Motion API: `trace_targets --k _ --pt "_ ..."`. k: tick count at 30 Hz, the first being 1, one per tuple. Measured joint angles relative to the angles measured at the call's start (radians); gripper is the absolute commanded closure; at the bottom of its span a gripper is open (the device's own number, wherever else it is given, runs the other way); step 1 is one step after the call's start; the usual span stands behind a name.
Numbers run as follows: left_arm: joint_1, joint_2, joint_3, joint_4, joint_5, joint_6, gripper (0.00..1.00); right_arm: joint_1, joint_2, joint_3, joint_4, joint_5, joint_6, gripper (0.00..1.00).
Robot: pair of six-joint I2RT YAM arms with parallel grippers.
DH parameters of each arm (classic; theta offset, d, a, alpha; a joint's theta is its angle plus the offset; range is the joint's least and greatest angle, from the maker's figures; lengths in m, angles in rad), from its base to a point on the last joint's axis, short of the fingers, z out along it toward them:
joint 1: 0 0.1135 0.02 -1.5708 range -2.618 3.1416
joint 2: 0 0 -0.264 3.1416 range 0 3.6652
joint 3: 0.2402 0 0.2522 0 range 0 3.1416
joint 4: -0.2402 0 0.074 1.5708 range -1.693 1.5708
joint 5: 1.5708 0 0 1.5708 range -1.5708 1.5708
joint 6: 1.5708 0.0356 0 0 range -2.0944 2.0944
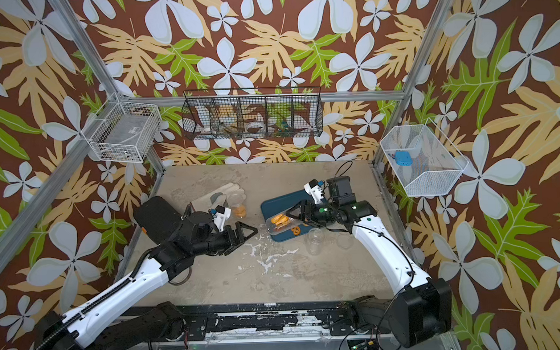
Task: Pour the cookies out of the jar
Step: Pick up the jar from the center of the board.
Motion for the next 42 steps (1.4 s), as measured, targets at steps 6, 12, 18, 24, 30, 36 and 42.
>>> trace_targets --k 6,12,18,24,30,36,42 --pt "0.035 0.002 -0.109 0.38 0.131 -0.227 0.0 -0.005 -0.024 -0.019 0.097 -0.099 0.094 0.41" --pt "0.052 -0.011 -0.161 0.585 0.191 -0.354 0.0 0.016 -0.023 -0.018 0.2 -0.163 0.197 0.41" --pt "0.061 -0.007 -0.174 0.654 0.218 -0.411 0.0 0.05 -0.025 0.001 0.296 -0.199 0.296 0.41" --pt "0.066 0.04 -0.169 0.774 0.227 -0.476 0.0 0.078 -0.038 -0.003 0.35 -0.216 0.365 0.41" --pt "0.066 0.097 -0.111 0.864 0.255 -0.511 0.0 0.095 -0.047 -0.023 0.371 -0.235 0.395 0.41" --pt "0.066 0.127 -0.082 0.871 0.277 -0.518 0.06 0.095 -0.05 -0.035 0.396 -0.247 0.396 0.41" --pt "0.066 0.14 -0.091 0.898 0.289 -0.536 0.16 0.095 -0.045 -0.039 0.409 -0.253 0.396 0.41"
